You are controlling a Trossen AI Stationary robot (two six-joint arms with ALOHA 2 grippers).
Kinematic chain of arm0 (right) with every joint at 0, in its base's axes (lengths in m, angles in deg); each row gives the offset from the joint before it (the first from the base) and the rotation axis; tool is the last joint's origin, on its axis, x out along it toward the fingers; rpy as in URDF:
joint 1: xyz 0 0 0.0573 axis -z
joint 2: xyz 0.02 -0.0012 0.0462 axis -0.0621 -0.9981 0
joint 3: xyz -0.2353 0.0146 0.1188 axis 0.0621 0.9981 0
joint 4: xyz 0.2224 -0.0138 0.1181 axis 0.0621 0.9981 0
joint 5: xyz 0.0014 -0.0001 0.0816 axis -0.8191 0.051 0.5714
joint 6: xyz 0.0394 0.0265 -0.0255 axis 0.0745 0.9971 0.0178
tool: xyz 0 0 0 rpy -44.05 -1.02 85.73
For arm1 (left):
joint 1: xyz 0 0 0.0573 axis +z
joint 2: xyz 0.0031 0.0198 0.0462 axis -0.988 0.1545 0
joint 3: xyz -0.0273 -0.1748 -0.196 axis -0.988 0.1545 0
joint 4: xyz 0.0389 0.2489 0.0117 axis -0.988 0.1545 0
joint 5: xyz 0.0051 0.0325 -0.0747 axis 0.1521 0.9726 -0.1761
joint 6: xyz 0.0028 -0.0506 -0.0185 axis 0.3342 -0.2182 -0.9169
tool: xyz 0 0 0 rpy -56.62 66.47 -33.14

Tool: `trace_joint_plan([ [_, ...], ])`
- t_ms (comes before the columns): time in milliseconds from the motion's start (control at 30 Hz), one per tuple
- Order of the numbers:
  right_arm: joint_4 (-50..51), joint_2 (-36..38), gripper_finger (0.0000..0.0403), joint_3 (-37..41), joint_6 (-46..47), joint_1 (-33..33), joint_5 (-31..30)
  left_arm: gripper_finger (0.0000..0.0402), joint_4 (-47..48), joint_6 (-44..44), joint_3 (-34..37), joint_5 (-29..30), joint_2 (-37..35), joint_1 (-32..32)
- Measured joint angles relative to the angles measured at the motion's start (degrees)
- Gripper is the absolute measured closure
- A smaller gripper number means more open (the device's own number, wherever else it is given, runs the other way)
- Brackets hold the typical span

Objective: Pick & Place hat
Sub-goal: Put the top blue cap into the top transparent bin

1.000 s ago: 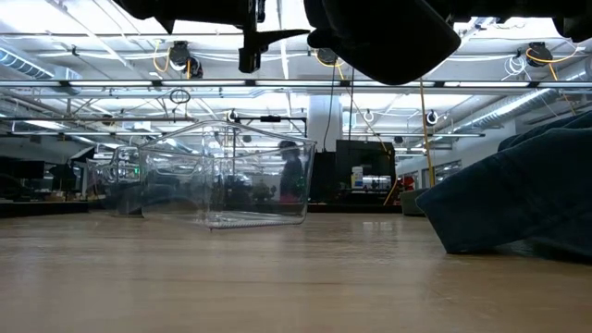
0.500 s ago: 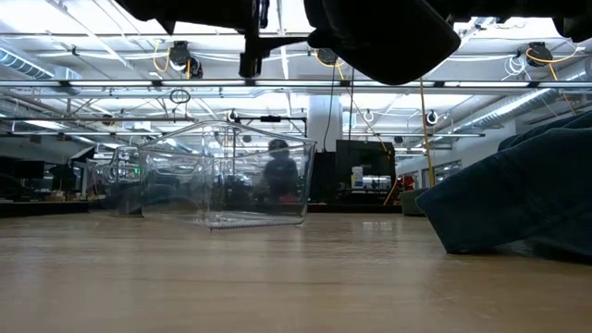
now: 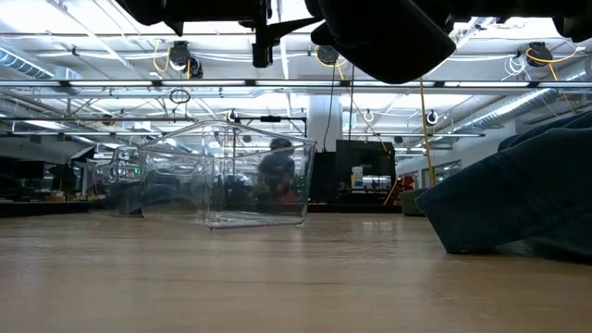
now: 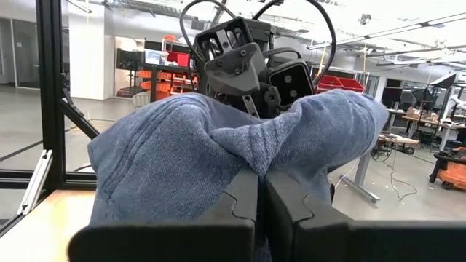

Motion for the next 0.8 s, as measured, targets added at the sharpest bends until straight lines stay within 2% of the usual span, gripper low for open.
trace_joint_plan([
  [367,0.0,0.0,0.0403,0.0,0.0,0.0,0.0,0.0133,-3.9,-1.2,0.0,-1.6,0.0,-0.2],
  [800,0.0,0.0,0.0403,0.0,0.0,0.0,-0.1,0.0135,-1.9,0.5,0.0,-1.0,0.0,-0.3],
])
